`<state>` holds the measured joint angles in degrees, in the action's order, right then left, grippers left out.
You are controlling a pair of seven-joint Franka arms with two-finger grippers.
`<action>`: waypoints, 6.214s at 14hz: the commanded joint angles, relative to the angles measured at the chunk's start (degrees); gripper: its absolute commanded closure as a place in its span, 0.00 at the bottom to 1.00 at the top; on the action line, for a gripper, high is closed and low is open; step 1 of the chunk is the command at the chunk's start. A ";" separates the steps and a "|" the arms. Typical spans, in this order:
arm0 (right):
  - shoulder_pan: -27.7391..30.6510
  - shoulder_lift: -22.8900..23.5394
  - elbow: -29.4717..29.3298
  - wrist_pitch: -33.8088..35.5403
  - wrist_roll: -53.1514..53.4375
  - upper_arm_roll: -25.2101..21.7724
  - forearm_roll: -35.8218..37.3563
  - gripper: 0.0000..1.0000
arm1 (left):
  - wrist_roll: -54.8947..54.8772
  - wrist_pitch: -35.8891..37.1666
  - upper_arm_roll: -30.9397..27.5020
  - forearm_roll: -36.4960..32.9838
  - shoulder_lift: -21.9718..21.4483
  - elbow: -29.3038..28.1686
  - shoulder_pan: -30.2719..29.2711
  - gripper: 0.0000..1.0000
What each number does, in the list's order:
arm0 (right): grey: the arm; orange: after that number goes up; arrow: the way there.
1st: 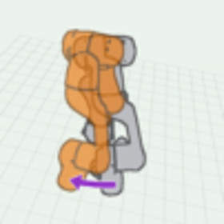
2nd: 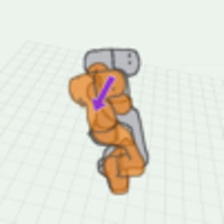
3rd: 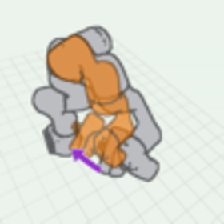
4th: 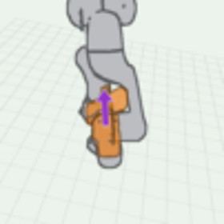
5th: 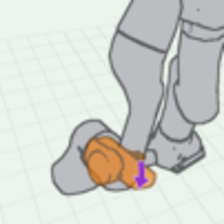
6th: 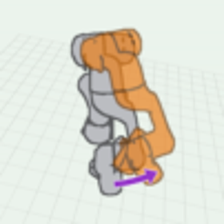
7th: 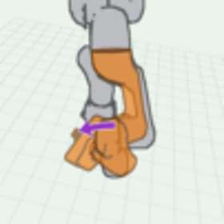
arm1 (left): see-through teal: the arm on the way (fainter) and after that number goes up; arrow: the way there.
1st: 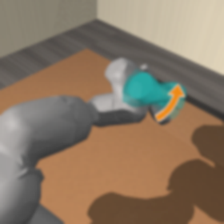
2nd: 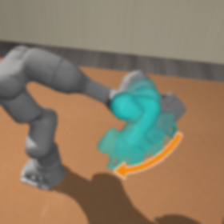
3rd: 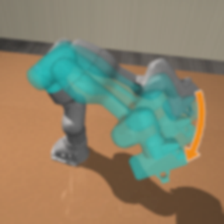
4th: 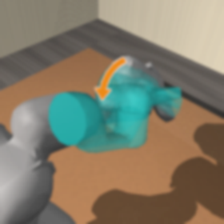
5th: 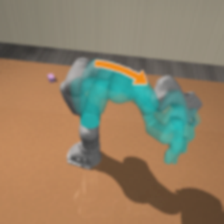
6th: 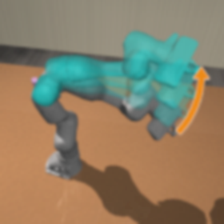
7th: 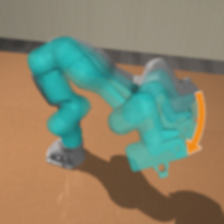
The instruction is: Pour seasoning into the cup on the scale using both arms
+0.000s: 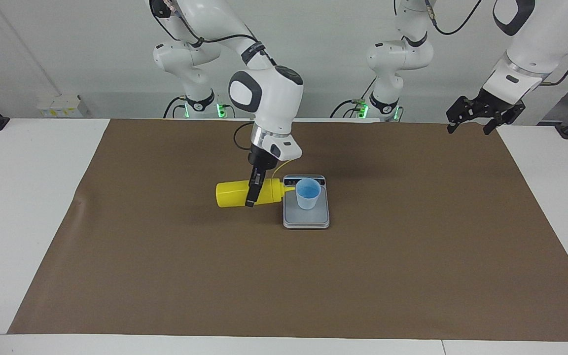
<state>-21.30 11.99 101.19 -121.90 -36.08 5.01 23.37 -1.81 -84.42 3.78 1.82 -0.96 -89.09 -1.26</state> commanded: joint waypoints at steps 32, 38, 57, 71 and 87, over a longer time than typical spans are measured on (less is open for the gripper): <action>42.13 4.71 17.02 9.14 -92.22 0.53 -96.58 1.00 | 0.40 0.49 0.27 -0.68 -0.71 -0.47 -0.49 0.00; 42.92 4.36 20.70 9.31 -92.50 0.53 -100.17 1.00 | 0.40 0.49 0.27 -0.68 -0.71 -0.47 -0.49 0.00; 47.83 4.01 21.42 9.58 -92.59 0.00 -88.87 0.00 | 0.40 0.49 0.27 -0.68 -0.71 -0.47 -0.49 0.00; 46.88 -4.69 7.54 10.80 -60.21 0.17 -56.61 0.00 | 0.40 0.49 0.27 -0.68 -0.71 -0.47 -0.49 0.00; 24.30 -11.73 -11.35 26.44 33.60 0.53 -26.12 0.00 | 0.40 0.49 0.27 -0.68 -0.71 -0.47 -0.49 0.00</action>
<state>4.56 -0.65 93.13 -98.24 -9.38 5.65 -5.83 -1.81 -84.42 3.77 1.82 -0.96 -89.09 -1.27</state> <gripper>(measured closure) 0.000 0.000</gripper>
